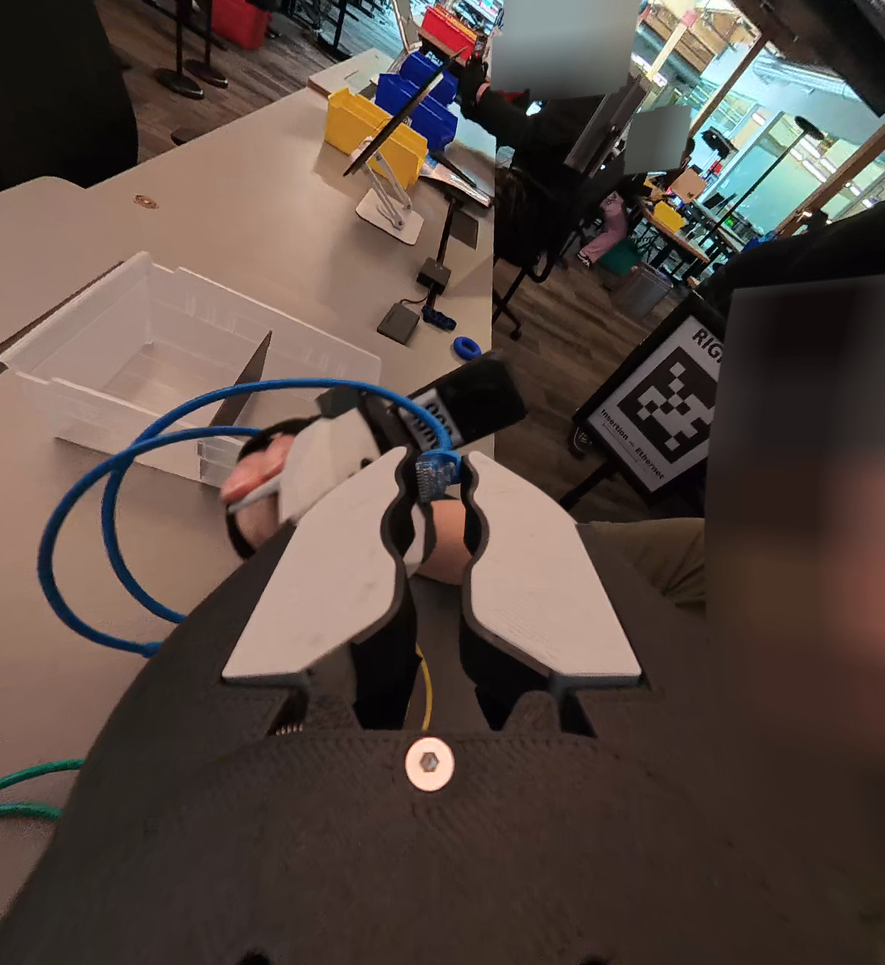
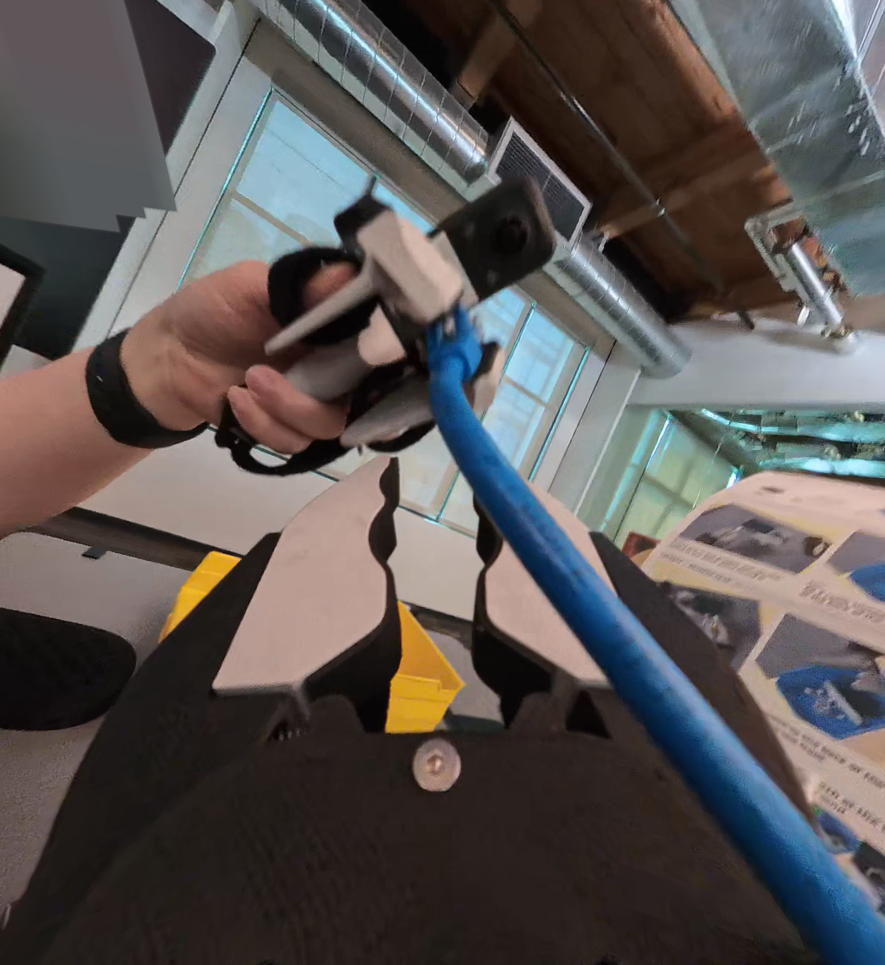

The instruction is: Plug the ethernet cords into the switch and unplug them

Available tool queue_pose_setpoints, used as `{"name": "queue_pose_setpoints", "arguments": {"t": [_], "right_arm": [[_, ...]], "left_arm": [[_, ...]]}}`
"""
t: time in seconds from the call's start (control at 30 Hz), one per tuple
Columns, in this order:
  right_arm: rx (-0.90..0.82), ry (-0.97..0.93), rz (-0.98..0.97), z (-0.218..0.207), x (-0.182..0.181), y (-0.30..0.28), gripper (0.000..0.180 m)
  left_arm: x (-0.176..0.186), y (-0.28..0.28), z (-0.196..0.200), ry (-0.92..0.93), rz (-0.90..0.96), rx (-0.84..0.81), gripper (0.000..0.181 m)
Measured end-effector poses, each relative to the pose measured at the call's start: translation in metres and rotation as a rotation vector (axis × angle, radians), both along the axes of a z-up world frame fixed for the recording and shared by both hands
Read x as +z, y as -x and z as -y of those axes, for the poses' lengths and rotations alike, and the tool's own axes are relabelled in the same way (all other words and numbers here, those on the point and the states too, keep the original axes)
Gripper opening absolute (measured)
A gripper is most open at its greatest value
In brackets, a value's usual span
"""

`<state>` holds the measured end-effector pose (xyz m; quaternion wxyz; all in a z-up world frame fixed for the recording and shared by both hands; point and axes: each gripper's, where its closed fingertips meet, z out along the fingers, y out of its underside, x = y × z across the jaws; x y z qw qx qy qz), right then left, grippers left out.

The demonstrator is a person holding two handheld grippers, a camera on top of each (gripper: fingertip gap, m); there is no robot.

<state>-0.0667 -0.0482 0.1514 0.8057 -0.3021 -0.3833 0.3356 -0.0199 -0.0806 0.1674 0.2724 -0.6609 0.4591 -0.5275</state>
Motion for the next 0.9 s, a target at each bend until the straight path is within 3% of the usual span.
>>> {"name": "queue_pose_setpoints", "arguments": {"t": [0.23, 0.37, 0.43, 0.67, 0.9], "right_arm": [[-0.073, -0.147, 0.063, 0.017, 0.012, -0.011, 0.028], [0.041, -0.059, -0.029, 0.023, 0.026, -0.022, 0.031], [0.051, -0.133, -0.005, 0.033, 0.025, -0.023, 0.018], [-0.131, -0.144, 0.187, 0.022, 0.019, -0.019, 0.012], [-0.157, -0.182, 0.173, 0.026, 0.023, -0.020, 0.012]], "left_arm": [[-0.002, 0.007, 0.004, 0.045, 0.027, -0.021, 0.014], [-0.005, 0.009, 0.004, 0.059, 0.024, -0.020, 0.015], [-0.006, 0.012, 0.000, 0.043, 0.023, -0.003, 0.015], [-0.003, 0.015, -0.003, 0.055, 0.030, 0.012, 0.015], [-0.003, 0.015, -0.003, 0.082, 0.020, 0.015, 0.015]]}}
